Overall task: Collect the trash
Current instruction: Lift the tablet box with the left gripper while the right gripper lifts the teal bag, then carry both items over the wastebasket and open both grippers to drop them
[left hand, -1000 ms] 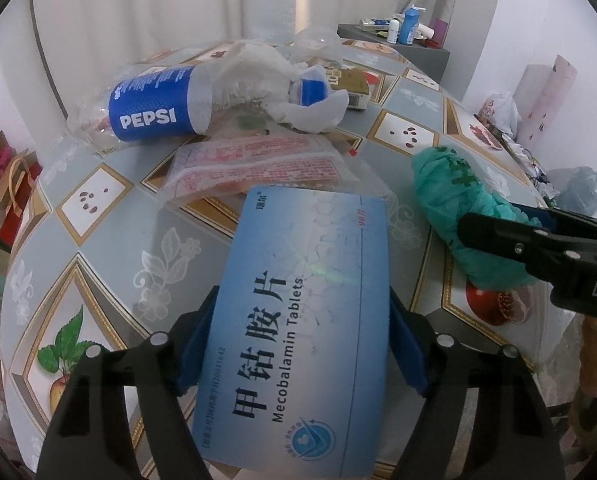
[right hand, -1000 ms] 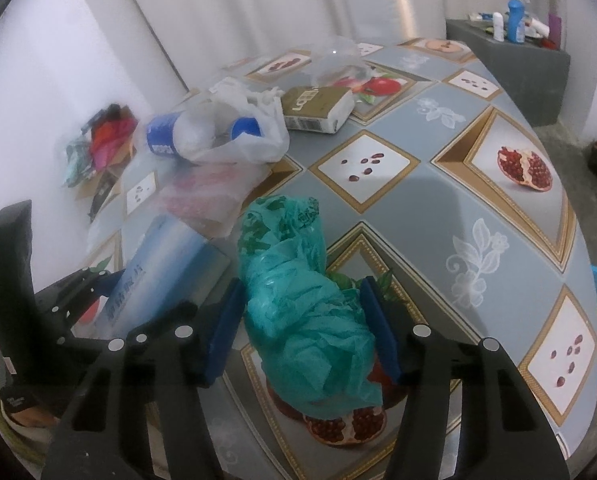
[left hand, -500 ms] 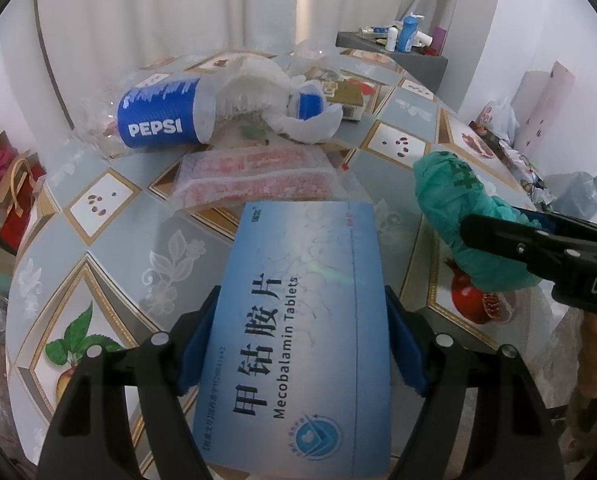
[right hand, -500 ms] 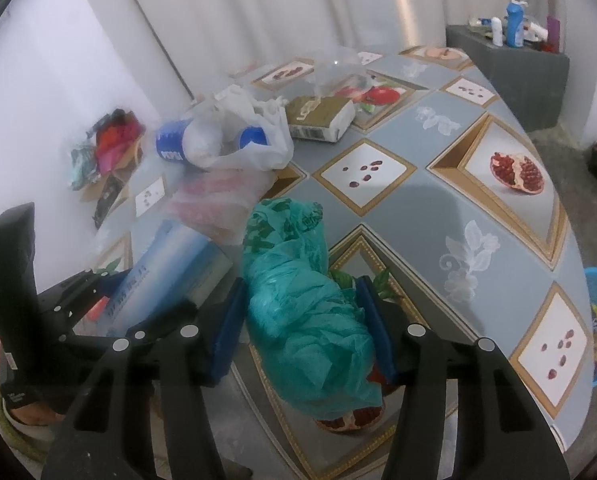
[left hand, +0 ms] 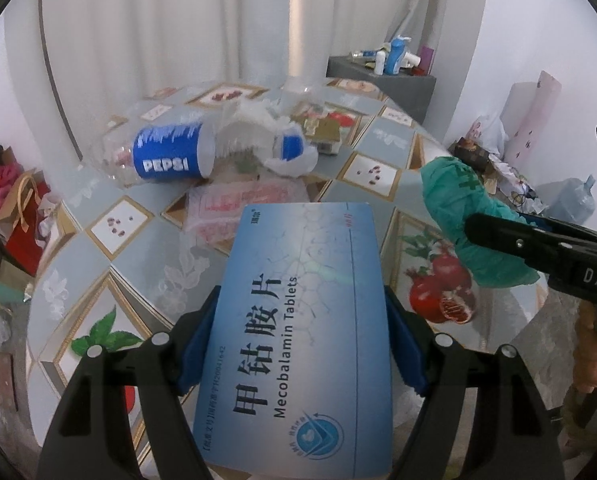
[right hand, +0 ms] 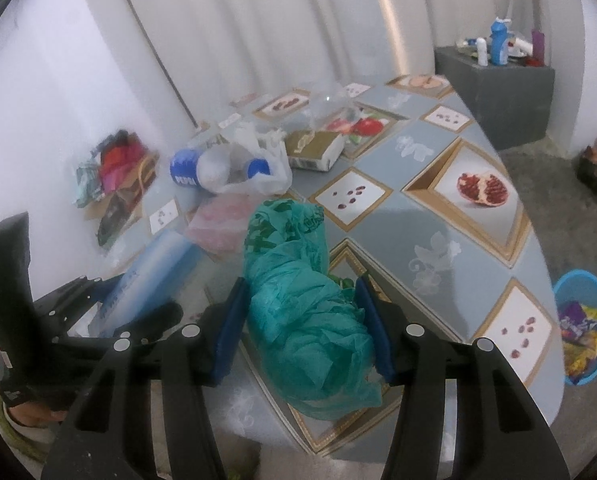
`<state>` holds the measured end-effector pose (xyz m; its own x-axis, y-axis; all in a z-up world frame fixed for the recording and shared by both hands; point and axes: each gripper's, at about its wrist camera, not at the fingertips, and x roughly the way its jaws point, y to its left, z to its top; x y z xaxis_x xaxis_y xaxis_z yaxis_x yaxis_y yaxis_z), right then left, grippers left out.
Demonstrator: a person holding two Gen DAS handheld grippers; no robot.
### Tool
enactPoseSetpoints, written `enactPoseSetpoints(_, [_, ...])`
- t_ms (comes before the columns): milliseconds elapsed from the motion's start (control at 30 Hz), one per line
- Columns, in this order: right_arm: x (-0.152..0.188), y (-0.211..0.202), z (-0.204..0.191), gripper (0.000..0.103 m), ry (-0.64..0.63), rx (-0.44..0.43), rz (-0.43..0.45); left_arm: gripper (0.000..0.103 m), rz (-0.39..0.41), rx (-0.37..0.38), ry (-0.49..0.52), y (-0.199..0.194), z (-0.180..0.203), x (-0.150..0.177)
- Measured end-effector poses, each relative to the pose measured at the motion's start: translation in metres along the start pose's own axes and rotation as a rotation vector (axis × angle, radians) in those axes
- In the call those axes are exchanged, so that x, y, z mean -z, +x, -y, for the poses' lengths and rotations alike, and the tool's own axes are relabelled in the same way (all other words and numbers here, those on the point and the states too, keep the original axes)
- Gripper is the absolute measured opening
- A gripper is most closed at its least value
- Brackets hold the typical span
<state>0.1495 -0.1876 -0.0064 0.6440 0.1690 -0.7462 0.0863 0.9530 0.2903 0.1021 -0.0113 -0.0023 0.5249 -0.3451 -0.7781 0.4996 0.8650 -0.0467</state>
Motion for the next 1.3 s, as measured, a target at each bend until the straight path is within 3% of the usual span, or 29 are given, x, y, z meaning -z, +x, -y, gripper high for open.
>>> enactPoseSetpoints(400, [0.007,-0.056,0.036,0.051,0.083,0.043,0.122,0.074,0.099,0.070,0.139,-0.030,0.060,-0.032])
enactPoseSetpoints(767, [0.036,-0.127,0.157,0.051,0.361,0.211,0.281,0.074,0.096,0.247,0.377,-0.006,0.187,-0.088])
enactPoseSetpoints(1067, [0.077,-0.141,0.306,0.051,0.723,0.322,0.309,0.074,-0.059,0.425,0.560,0.083,0.339,-0.132])
enactPoseSetpoints(1200, [0.085,-0.120,0.365,0.052,0.857,0.315,0.287,0.074,-0.168,0.450,0.617,0.146,0.404,-0.139])
enactPoseSetpoints(1300, [0.088,-0.109,0.398,0.054,0.922,0.311,0.277,0.074,-0.199,0.431,0.632,0.185,0.439,-0.140])
